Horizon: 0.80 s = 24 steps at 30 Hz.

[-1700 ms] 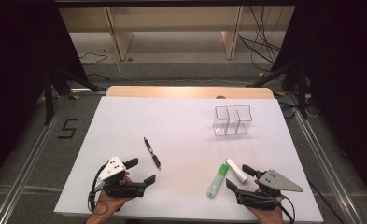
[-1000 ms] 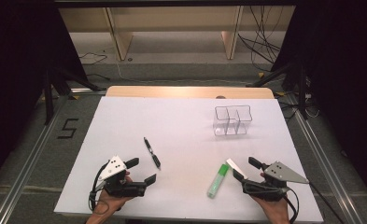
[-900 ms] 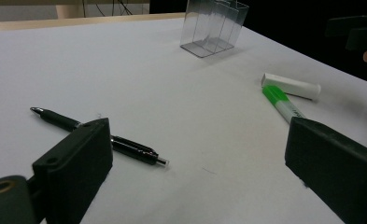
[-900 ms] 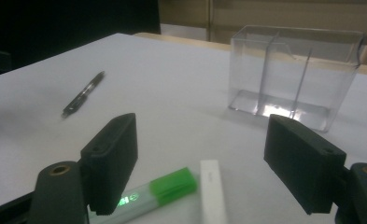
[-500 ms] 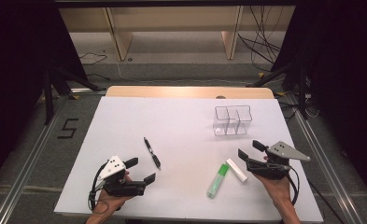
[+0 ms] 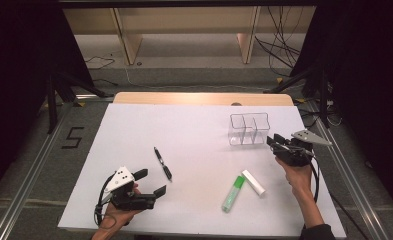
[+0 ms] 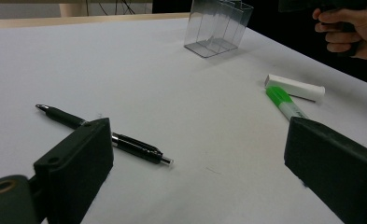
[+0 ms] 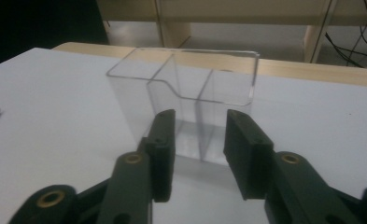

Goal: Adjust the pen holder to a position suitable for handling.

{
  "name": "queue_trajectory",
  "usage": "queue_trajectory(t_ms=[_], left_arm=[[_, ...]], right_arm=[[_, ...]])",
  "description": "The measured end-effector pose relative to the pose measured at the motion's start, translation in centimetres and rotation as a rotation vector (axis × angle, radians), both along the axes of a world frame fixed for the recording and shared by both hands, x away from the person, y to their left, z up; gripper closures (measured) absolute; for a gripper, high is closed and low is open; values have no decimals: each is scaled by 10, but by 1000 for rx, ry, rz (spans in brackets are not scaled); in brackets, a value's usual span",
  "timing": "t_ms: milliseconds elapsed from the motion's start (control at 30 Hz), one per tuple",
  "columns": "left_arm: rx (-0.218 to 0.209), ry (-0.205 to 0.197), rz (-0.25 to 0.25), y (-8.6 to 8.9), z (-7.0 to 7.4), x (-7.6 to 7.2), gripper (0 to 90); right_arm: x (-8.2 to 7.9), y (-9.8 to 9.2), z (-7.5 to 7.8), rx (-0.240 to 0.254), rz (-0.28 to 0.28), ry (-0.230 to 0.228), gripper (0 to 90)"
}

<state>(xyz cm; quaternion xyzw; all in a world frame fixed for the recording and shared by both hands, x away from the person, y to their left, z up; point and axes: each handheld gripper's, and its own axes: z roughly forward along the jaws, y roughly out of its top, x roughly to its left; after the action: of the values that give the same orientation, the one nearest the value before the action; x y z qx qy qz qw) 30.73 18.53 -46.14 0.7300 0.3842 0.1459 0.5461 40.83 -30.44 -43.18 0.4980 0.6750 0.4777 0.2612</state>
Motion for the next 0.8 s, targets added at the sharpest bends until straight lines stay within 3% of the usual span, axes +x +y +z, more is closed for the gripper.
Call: queue_trajectory(t_ms=[233, 367, 467, 600, 800], left_arm=[[-1, 2, -1, 0, 0, 0, 76], [-2, 2, 0, 0, 0, 0, 77], [-2, 3, -1, 0, 0, 0, 77], [-8, 3, 3, 1, 1, 0, 77], [-7, 3, 1, 1, 1, 0, 77]], right_arm=[[26, -19, -7, 44, -63, 45, 832], [39, -22, -8, -6, -91, 51, 895], [49, -25, -10, 6, -100, 60, 900], [63, -25, -16, -21, -107, 89, 900], [73, -24, -25, -18, -103, 123, 900]])
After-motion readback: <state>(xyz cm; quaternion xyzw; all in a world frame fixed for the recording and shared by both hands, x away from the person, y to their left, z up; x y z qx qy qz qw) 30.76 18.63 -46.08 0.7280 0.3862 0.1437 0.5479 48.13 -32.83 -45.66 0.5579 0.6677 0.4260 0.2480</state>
